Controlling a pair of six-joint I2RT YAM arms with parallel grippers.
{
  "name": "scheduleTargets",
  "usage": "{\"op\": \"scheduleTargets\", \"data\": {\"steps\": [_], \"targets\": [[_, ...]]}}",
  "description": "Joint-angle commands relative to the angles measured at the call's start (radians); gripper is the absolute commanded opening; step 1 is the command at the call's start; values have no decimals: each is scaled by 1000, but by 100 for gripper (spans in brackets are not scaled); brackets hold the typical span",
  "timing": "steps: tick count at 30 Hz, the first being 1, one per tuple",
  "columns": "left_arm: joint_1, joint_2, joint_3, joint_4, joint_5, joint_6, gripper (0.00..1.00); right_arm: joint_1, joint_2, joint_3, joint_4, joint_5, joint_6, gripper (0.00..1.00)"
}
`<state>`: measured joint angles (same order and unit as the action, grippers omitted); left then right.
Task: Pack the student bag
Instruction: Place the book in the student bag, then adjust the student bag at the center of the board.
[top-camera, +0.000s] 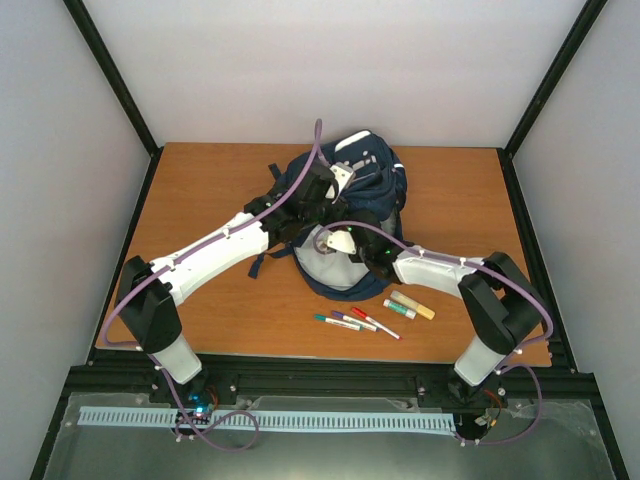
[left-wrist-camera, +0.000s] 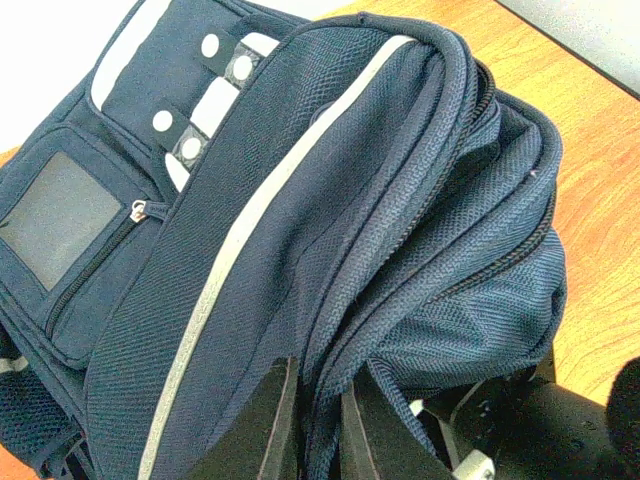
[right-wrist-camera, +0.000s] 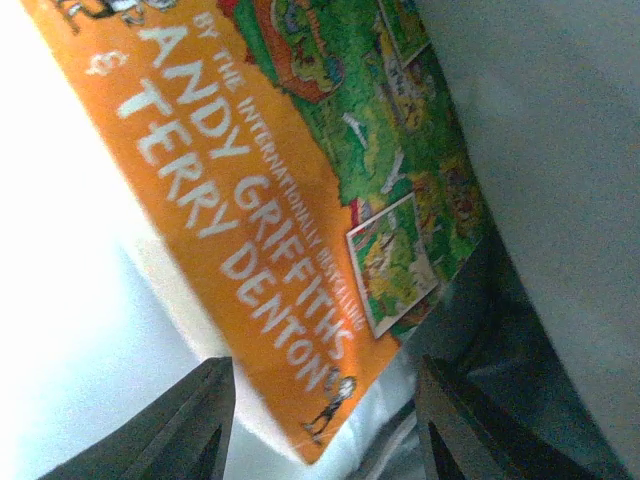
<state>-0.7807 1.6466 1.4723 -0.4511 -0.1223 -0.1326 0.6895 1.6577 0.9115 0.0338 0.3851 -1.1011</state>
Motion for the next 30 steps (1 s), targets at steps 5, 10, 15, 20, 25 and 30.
{"op": "scheduleTargets", "data": {"steps": [5, 10, 15, 20, 25, 30], "targets": [[4, -32, 30, 30, 0, -18, 2, 23, -234, -74, -269, -162, 264, 51], [4, -22, 36, 24, -6, -12, 4, 22, -452, -115, -474, -322, 319, 54], [4, -3, 50, 11, 0, 12, 9, 5, -655, -89, -644, -416, 407, 58], [4, 40, 70, -7, 50, 4, 10, -106, -763, -6, -713, -482, 479, 59], [4, 115, 136, -105, 215, -49, 10, -270, -773, 2, -643, -560, 555, 58], [-15, 143, 80, -70, 232, -87, 10, -499, -679, 14, -542, -718, 701, 56]]}}
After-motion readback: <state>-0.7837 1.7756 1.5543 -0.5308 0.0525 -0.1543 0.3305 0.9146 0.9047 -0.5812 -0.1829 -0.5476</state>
